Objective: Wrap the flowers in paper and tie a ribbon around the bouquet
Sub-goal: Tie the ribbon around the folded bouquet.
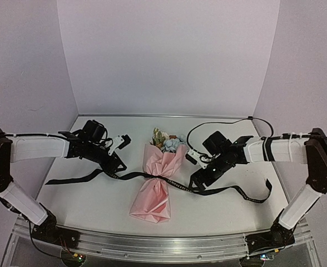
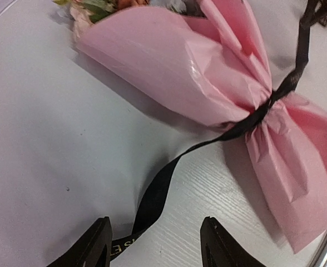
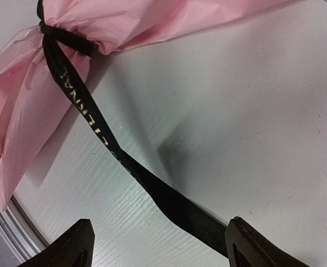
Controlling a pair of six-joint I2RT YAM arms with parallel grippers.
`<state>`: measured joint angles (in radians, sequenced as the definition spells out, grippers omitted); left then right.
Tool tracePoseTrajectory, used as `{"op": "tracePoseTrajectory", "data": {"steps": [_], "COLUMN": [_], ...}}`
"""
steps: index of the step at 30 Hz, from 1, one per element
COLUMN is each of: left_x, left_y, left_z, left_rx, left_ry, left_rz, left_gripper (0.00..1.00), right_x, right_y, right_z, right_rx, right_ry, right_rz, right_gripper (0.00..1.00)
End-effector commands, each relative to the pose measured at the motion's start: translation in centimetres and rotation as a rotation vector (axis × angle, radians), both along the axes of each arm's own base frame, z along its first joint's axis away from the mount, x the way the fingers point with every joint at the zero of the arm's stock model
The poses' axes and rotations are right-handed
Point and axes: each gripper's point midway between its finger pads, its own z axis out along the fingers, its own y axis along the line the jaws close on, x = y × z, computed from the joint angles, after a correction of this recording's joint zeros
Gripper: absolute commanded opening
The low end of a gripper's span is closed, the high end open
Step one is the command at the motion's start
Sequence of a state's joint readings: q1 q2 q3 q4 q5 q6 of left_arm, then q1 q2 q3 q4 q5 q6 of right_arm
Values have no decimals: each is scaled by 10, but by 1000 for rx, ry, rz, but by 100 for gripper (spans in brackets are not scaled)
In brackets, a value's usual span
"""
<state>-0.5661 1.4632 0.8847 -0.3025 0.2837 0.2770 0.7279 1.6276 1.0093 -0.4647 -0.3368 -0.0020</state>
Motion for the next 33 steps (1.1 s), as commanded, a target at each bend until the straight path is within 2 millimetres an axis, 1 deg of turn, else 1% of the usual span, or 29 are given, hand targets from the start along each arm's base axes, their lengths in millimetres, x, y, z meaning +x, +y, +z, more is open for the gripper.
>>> {"op": "tracePoseTrajectory", "data": {"steps": [1, 3, 7, 11, 13, 17, 20, 22, 24, 26, 27, 28, 29, 30, 31, 33], "left_x": [11, 14, 16, 17, 16, 15, 16, 16, 15, 14, 14, 14, 14, 13, 14, 13], "left_y": [-10, -14, -21, -30, -34, -40, -46, -50, -56, -61, -62, -63, -63, -62, -61, -59], "left_z": [-19, -28, -50, -56, -59, -71, -71, -71, -71, -73, -74, -76, -78, -80, -80, -80], "left_rx": [92, 102, 144, 139, 147, 168, 178, 178, 181, 192, 200, 208, 217, 231, 244, 262], "left_ry": [-85, -89, -73, -78, -85, -86, -100, -104, -108, -114, -118, -116, -116, -119, -129, -139], "left_rz": [-142, -156, -187, -207, -218, -241, -257, -268, -279, -285, -286, -285, -280, -273, -262, -231], "left_gripper": [56, 57, 57, 57, 57, 57, 57, 54, 50, 42, 38, 32, 23, 16, 8, 1], "right_x": [3, 5, 12, 17, 18, 17, 15, 15, 14, 15, 15, 15, 15, 15, 13, 10], "right_y": [23, 28, 33, 34, 34, 33, 28, 25, 21, 17, 15, 14, 12, 11, 9, 5], "right_z": [-9, -18, -30, -40, -44, -49, -51, -50, -49, -43, -41, -38, -35, -31, -29, -25], "right_rx": [0, -16, -32, -44, -49, -54, -60, -64, -68, -68, -66, -64, -59, -53, -47, -42], "right_ry": [-53, -68, -95, -95, -93, -70, -59, -62, -67, -83, -88, -93, -98, -103, -104, -102], "right_rz": [94, 105, 92, 56, 41, -7, -36, -58, -80, -105, -113, -122, -133, -144, -150, -167], "right_gripper": [83, 83, 83, 81, 78, 67, 53, 40, 27, 15, 11, 6, 3, 0, 0, 0]}}
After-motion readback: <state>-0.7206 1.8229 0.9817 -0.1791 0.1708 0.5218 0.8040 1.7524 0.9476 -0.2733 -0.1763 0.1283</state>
